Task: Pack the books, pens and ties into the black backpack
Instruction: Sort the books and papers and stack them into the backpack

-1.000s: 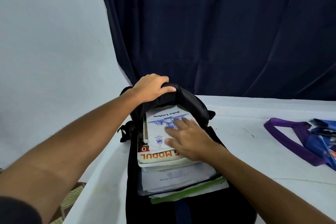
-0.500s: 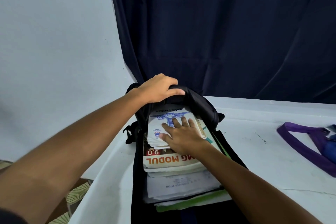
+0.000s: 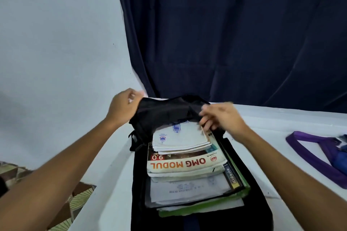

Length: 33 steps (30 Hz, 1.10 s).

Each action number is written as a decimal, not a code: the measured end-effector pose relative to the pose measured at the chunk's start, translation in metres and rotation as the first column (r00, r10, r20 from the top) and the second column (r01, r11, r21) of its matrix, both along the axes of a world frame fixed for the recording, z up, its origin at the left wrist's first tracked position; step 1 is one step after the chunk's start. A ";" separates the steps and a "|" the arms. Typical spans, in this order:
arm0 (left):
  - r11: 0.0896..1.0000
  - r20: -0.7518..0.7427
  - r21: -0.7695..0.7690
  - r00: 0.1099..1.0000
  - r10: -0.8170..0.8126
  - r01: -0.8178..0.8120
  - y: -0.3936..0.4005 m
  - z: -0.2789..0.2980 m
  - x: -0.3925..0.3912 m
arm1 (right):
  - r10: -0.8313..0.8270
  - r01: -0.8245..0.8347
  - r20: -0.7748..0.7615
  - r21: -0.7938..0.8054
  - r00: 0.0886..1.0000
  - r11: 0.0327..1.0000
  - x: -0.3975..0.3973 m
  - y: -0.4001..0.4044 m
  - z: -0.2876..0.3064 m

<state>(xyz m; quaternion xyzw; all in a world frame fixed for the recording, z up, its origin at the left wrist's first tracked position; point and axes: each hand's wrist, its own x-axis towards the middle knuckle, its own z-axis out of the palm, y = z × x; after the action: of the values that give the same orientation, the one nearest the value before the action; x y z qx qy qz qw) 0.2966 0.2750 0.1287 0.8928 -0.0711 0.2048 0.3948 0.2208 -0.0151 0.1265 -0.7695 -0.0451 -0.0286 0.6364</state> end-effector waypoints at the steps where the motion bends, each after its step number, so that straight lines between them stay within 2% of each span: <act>1: 0.989 -0.151 -0.101 0.984 0.092 -0.108 0.009 -0.005 0.000 | -0.195 0.195 0.002 0.058 0.981 0.979 0.012 -0.015 0.001; 3: 0.937 -0.438 -0.261 0.893 0.101 -0.234 0.015 -0.015 -0.001 | -0.435 0.436 -0.045 0.006 0.899 0.900 0.039 -0.036 -0.007; 5: 0.835 -0.560 -0.471 0.828 -0.035 -0.284 0.008 -0.018 -0.002 | -0.438 0.438 -0.224 -0.054 0.871 0.898 0.059 -0.043 -0.015; 6: 0.764 -0.577 -0.570 0.810 -0.109 -0.304 0.004 -0.016 -0.001 | -0.368 0.392 -0.336 0.002 0.867 0.920 0.067 -0.043 -0.018; 7: 0.700 -0.578 -0.640 0.799 -0.166 -0.318 0.000 -0.014 0.003 | -0.296 0.354 -0.408 0.073 0.864 0.932 0.071 -0.041 -0.017; 9: 0.570 -0.551 -0.751 0.792 -0.263 -0.333 -0.003 -0.008 0.012 | -0.208 0.324 -0.451 0.197 0.868 0.925 0.075 -0.036 -0.007; 12: 0.373 -0.466 -0.851 0.859 -0.213 -0.370 -0.001 0.005 0.018 | -0.159 0.327 -0.439 0.337 0.884 0.883 0.077 -0.038 0.005; 14: 0.282 -0.419 -0.889 0.891 -0.177 -0.362 -0.002 0.014 0.008 | -0.097 0.299 -0.444 0.410 0.891 0.862 0.071 -0.048 0.010; 17: 0.211 -0.352 -0.931 0.880 -0.319 -0.297 -0.004 0.025 -0.023 | -0.013 0.229 -0.412 0.479 0.911 0.847 0.049 -0.068 0.017; 19: 0.205 -0.292 -0.952 0.873 -0.390 -0.228 -0.002 0.027 -0.047 | 0.027 0.180 -0.380 0.497 0.925 0.849 0.032 -0.082 0.019; 21: 0.239 -0.259 -0.957 0.865 -0.429 -0.168 -0.001 0.026 -0.072 | 0.088 0.107 -0.353 0.498 0.931 0.860 0.014 -0.094 0.019; 25: 0.409 -0.296 -0.909 0.814 -0.499 -0.080 0.004 0.010 -0.106 | 0.235 -0.060 -0.370 0.427 0.899 0.902 -0.021 -0.109 0.009; 28: 0.639 -0.426 -0.769 0.723 -0.544 0.027 0.007 -0.015 -0.127 | 0.293 -0.177 -0.445 0.284 0.846 0.942 -0.044 -0.114 -0.011; 30: 0.744 -0.519 -0.664 0.669 -0.532 0.077 0.006 -0.033 -0.141 | 0.317 -0.259 -0.502 0.183 0.805 0.948 -0.056 -0.113 -0.029; 32: 0.792 -0.555 -0.607 0.680 -0.479 0.063 0.005 -0.050 -0.150 | 0.289 -0.274 -0.507 0.106 0.812 0.956 -0.066 -0.111 -0.045; 33: 0.801 -0.538 -0.598 0.726 -0.429 0.030 0.005 -0.056 -0.154 | 0.255 -0.244 -0.483 0.085 0.838 0.966 -0.069 -0.111 -0.051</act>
<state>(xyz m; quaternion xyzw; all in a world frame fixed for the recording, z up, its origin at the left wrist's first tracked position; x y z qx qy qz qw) 0.1431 0.2799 0.0732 0.7368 0.0172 -0.1597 0.6568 0.1518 -0.1259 0.0757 -0.7325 0.0181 0.2499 0.6330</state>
